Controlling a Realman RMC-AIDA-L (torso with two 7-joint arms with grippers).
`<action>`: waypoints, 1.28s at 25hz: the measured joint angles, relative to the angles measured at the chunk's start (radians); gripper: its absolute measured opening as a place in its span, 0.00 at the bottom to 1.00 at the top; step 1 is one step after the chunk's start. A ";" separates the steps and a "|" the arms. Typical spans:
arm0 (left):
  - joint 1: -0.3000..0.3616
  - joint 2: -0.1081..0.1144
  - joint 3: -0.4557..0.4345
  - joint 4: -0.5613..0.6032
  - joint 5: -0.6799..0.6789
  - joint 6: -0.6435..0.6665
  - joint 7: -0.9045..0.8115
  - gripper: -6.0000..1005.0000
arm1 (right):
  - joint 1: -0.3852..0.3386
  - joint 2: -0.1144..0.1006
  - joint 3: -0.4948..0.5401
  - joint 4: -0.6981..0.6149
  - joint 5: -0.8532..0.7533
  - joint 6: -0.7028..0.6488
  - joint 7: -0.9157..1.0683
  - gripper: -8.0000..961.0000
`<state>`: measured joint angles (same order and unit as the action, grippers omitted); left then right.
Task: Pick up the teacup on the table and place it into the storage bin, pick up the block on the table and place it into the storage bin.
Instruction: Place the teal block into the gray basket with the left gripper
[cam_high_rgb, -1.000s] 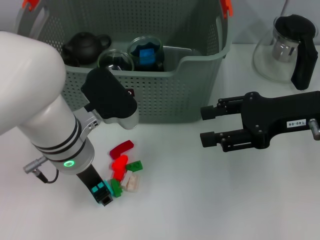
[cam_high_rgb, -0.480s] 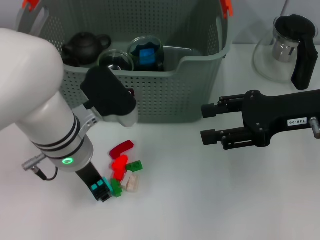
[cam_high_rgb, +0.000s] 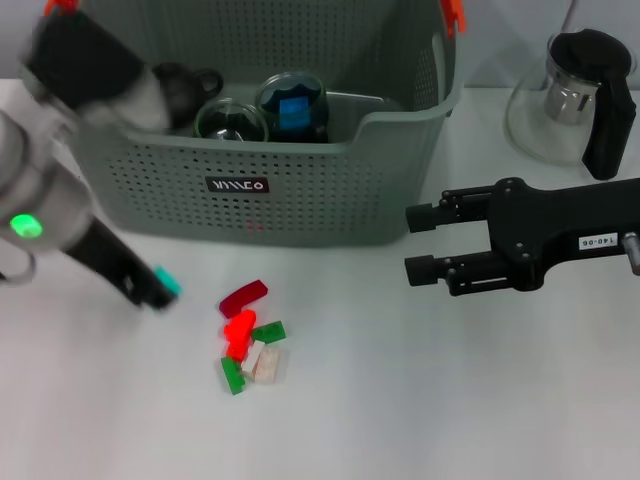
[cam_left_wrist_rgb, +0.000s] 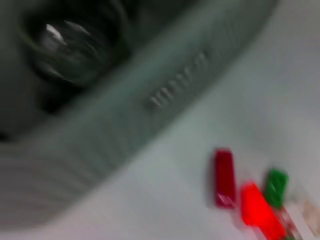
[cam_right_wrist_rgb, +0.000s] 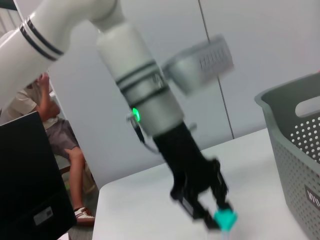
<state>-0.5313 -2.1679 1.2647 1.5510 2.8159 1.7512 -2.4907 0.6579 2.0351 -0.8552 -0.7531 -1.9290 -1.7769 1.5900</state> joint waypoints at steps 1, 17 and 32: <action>-0.008 0.001 -0.055 0.035 -0.007 0.018 0.017 0.40 | 0.000 -0.001 0.001 0.001 -0.001 0.000 0.001 0.76; -0.268 0.070 -0.412 0.095 -0.342 -0.026 0.075 0.40 | -0.001 -0.008 0.001 0.012 0.004 -0.003 0.006 0.76; -0.383 0.126 -0.400 -0.424 -0.419 -0.409 0.199 0.40 | -0.001 -0.013 0.011 0.028 0.003 0.004 0.008 0.76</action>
<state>-0.9140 -2.0418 0.8649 1.1266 2.3965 1.3418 -2.2916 0.6573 2.0222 -0.8441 -0.7252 -1.9263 -1.7726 1.5983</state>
